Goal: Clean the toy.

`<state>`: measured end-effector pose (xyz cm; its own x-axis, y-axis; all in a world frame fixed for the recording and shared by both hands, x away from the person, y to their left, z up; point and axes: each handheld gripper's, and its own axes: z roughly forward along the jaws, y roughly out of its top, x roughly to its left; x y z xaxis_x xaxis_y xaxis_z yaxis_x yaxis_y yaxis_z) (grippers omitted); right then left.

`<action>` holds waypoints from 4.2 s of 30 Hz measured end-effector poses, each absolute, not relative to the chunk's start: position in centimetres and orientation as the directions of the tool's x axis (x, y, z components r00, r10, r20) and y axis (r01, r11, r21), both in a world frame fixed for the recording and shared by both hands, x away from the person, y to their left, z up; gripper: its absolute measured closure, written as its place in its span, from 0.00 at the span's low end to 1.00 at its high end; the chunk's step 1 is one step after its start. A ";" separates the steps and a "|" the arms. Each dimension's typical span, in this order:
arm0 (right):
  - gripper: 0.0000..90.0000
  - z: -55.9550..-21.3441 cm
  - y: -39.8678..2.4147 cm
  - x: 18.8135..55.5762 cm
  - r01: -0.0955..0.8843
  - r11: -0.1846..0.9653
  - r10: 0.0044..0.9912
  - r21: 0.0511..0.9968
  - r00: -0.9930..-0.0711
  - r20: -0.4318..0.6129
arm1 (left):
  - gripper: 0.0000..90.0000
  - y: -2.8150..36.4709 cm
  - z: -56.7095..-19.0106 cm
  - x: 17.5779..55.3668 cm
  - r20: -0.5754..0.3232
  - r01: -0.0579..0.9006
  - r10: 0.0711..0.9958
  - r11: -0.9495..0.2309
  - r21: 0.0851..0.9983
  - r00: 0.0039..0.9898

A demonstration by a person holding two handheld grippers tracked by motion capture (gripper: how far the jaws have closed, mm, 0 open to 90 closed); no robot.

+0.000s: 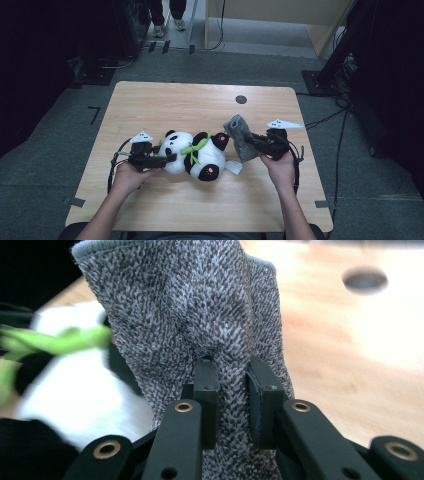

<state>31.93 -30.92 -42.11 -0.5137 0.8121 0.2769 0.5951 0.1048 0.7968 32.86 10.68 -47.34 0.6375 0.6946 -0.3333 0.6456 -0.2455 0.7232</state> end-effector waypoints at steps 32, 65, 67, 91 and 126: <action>0.86 -45.6 -25.1 31.1 0.604 0.372 0.659 0.705 -0.707 0.257 | 0.32 10.6 -47.2 32.9 -0.321 0.636 0.684 -0.270 0.723 0.655; 0.89 -38.0 -28.0 30.6 0.495 0.202 0.765 0.845 -0.619 0.180 | 0.26 11.0 -47.5 32.4 -0.328 0.612 0.677 -0.230 0.756 0.659; 0.89 -36.8 -26.5 30.7 0.479 0.217 0.738 0.850 -0.651 0.179 | 0.26 11.0 -47.4 32.3 -0.325 0.608 0.676 -0.231 0.759 0.661; 0.90 -40.8 -12.8 37.4 0.531 0.519 0.622 0.670 -0.772 0.131 | 0.28 12.7 -46.7 31.9 -0.366 0.628 0.636 -0.246 0.739 0.680; 0.90 -39.9 -8.6 37.4 0.495 0.579 0.566 0.648 -0.816 0.118 | 0.44 9.6 -48.3 30.9 -0.204 0.543 0.730 -0.263 0.797 0.652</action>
